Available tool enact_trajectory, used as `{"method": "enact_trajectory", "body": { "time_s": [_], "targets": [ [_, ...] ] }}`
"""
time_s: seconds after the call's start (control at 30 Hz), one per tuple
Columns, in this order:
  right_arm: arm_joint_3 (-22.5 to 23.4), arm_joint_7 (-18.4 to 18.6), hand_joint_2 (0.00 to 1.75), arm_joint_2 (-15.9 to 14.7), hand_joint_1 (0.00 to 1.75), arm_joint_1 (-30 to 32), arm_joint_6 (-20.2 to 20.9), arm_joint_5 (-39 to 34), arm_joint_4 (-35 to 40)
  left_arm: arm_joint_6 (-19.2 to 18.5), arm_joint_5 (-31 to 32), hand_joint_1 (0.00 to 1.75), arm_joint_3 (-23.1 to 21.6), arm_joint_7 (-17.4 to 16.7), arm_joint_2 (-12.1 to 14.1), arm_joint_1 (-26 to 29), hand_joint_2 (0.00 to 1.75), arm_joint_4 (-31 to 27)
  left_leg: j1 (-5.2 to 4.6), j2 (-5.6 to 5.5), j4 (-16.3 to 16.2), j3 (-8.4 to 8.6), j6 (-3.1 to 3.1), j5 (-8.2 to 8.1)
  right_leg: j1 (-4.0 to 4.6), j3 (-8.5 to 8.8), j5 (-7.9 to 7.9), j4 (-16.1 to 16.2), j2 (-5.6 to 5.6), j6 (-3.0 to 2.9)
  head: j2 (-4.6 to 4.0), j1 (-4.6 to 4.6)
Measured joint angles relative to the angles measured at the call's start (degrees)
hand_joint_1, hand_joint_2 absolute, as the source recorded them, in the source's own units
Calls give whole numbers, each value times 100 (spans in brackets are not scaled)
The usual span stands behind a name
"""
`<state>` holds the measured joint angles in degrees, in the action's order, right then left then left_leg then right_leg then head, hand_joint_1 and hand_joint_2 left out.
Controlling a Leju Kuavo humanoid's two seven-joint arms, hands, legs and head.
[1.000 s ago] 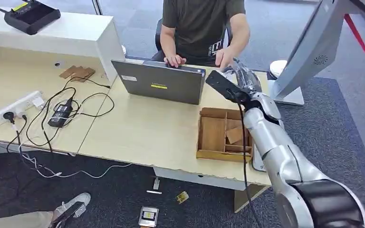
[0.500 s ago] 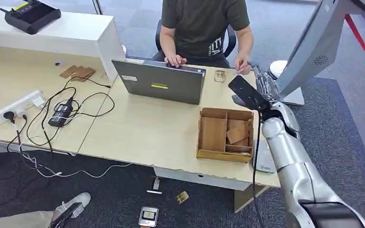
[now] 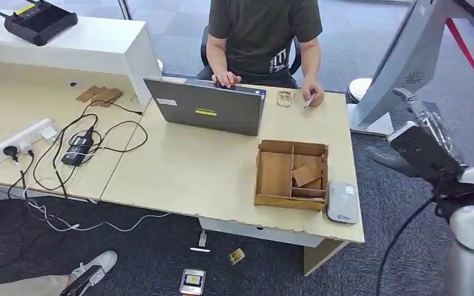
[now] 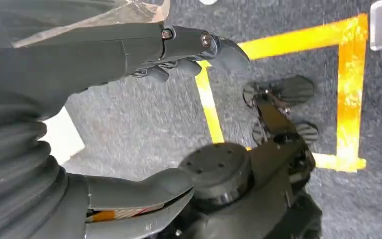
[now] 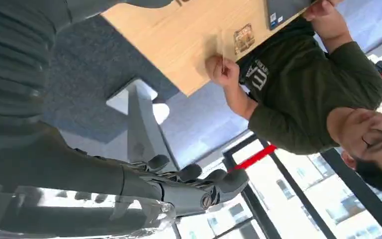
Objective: Pass the card to the sensor for recognition and then transmit it.
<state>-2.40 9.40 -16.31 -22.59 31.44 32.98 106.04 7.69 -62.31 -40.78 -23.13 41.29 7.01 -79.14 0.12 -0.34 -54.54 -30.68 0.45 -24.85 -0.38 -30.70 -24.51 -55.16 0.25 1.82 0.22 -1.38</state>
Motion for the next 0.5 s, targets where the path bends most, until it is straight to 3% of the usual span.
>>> {"method": "enact_trajectory", "body": {
  "time_s": [0.23,0.37,0.5],
  "targets": [
    [22,131,175,-144,0,548,234,611,1384,-74,709,0,362,-404,-107,195,175,-2,3,8,4,5,-1,-2,4,8,-2,-1,17,-4,2,0],
    [-407,-121,175,-122,0,886,-290,1583,1303,-479,1434,0,811,-868,-269,376,175,-33,3,7,5,5,-1,-1,7,15,-3,-1,16,-3,0,0],
    [-1075,-254,175,6,0,1009,-1111,2131,611,-988,2150,0,1457,-1320,-572,537,175,-33,4,6,6,6,-1,-1,7,18,-3,-2,16,-3,0,2]
  ]
}}
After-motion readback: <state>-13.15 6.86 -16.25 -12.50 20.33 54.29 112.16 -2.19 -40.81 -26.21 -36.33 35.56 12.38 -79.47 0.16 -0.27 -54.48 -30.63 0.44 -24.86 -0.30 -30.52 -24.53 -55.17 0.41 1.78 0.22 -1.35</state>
